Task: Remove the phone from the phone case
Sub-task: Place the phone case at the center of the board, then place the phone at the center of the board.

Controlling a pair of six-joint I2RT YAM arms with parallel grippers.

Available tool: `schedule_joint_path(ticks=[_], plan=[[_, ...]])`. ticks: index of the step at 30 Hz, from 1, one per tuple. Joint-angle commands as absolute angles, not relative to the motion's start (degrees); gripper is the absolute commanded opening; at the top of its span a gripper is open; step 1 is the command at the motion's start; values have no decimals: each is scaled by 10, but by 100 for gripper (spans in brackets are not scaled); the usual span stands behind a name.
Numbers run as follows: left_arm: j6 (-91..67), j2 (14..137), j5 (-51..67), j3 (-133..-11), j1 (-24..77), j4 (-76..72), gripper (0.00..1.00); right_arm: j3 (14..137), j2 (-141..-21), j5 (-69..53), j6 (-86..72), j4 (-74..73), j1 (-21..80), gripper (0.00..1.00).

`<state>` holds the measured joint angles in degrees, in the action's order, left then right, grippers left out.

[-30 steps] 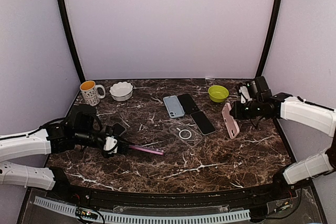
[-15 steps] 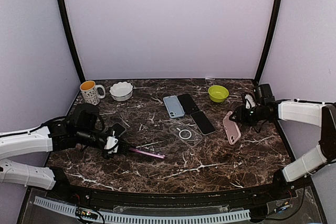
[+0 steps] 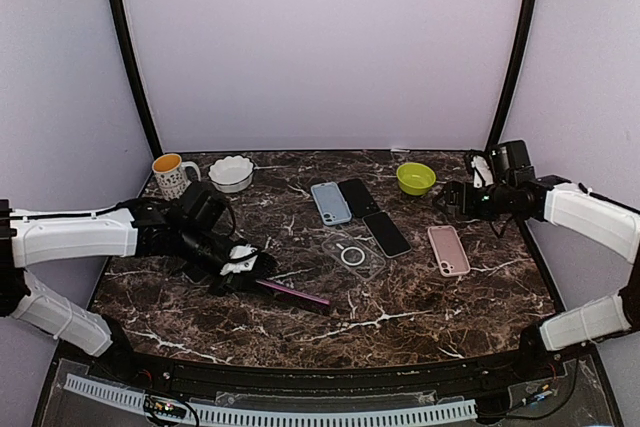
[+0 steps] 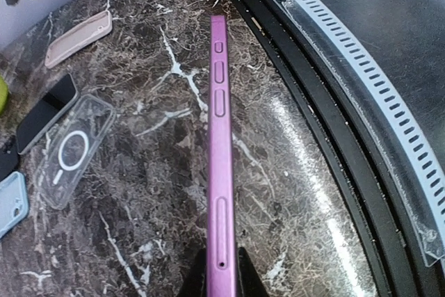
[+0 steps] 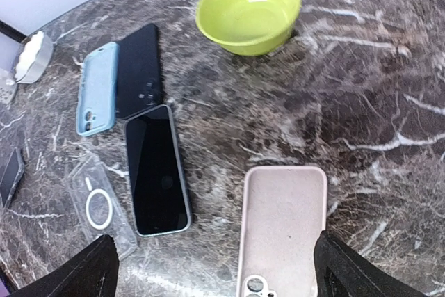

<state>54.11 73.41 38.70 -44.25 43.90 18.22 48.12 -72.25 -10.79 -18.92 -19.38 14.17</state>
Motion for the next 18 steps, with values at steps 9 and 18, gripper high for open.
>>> schedule_joint_path(ticks=[9, 18], plan=[[425, 1010, 471, -689, 433, 428, 0, 434, -612, -136, -135, -106, 265, 98], [365, 1132, 439, -795, 420, 477, 4, 434, -584, -138, -145, -109, 277, 98]])
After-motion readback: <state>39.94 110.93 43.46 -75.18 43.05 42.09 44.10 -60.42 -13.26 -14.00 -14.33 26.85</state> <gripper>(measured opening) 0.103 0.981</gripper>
